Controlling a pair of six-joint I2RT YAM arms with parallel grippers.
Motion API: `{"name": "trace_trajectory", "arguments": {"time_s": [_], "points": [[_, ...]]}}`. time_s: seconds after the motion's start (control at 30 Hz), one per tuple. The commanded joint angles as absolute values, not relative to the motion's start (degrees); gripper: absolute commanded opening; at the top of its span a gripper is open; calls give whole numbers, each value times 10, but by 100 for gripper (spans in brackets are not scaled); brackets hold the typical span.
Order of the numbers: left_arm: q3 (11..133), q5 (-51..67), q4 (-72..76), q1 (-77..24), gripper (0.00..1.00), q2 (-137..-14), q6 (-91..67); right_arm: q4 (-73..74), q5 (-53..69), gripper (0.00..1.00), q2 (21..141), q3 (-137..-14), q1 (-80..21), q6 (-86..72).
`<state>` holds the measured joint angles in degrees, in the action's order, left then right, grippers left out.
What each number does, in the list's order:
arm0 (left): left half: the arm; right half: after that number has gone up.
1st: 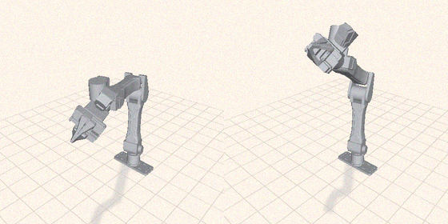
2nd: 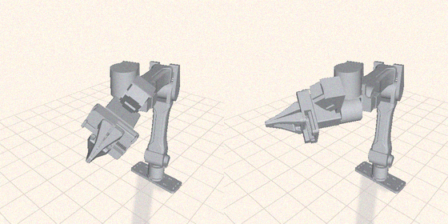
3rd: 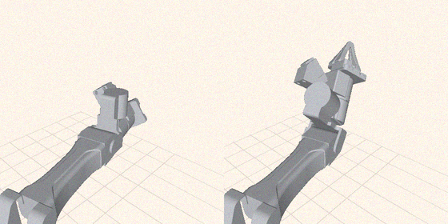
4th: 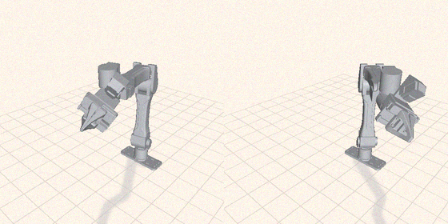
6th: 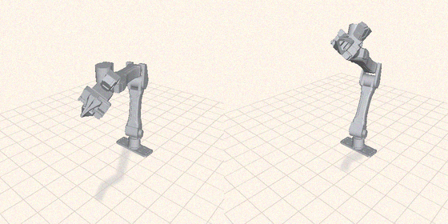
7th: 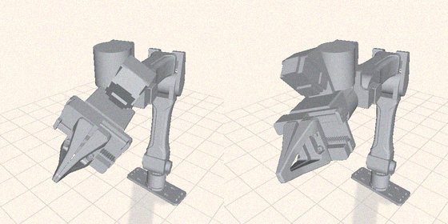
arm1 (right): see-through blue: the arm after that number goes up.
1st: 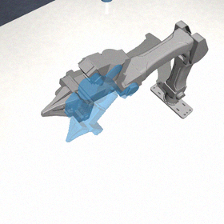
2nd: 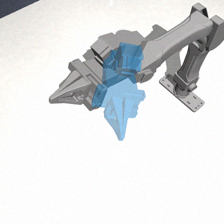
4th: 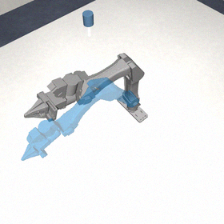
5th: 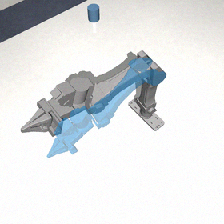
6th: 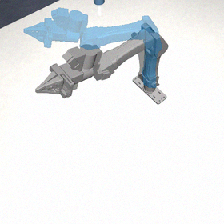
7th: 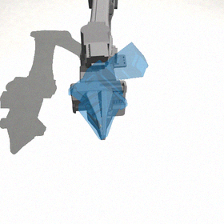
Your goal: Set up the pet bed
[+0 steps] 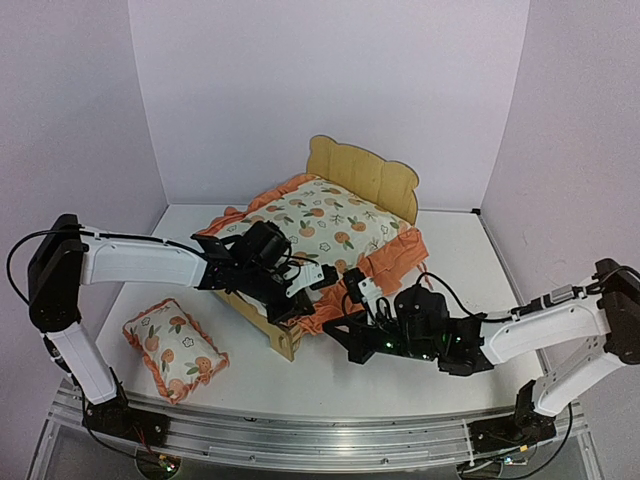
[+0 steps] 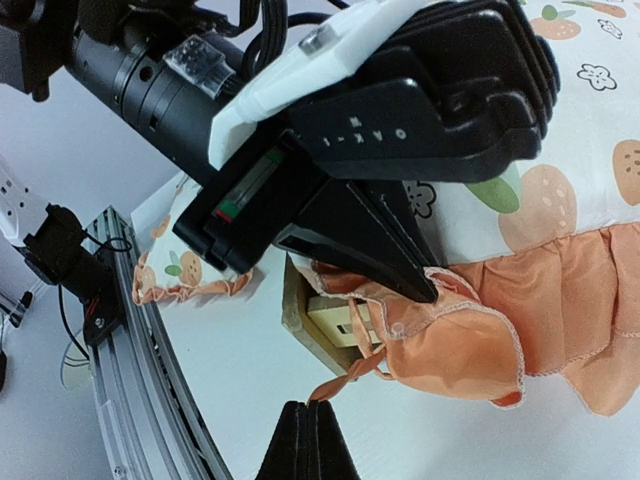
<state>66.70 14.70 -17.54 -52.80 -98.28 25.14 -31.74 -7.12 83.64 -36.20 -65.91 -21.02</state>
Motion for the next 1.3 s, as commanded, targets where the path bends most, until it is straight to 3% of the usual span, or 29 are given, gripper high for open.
{"name": "trace_trajectory", "arguments": {"time_s": [0.0, 0.3, 0.37, 0.5, 0.63, 0.73, 0.83, 1.1, 1.27], "points": [[650, 82, -225, -507, 0, -974, 278, -258, -58, 0, 810, -399, -662, -172], [636, 85, -239, -508, 3, -948, 333, -257, -69, 0, 786, -425, -662, -155], [640, 100, -250, -507, 14, -938, 340, -255, -70, 0, 793, -430, -662, -151], [664, 146, -266, -507, 49, -912, 345, -256, -69, 0, 826, -447, -662, -151], [694, 186, -282, -507, 66, -886, 354, -257, -65, 0, 848, -465, -661, -153], [710, 223, -292, -508, 71, -872, 364, -257, -61, 0, 854, -473, -661, -155], [706, 262, -277, -514, 72, -863, 363, -260, -59, 0, 858, -479, -661, -159], [695, 260, -251, -529, 45, -902, 347, -264, -62, 0, 861, -487, -661, -166], [695, 278, -249, -533, 41, -912, 343, -266, -69, 0, 859, -488, -661, -166]]}}
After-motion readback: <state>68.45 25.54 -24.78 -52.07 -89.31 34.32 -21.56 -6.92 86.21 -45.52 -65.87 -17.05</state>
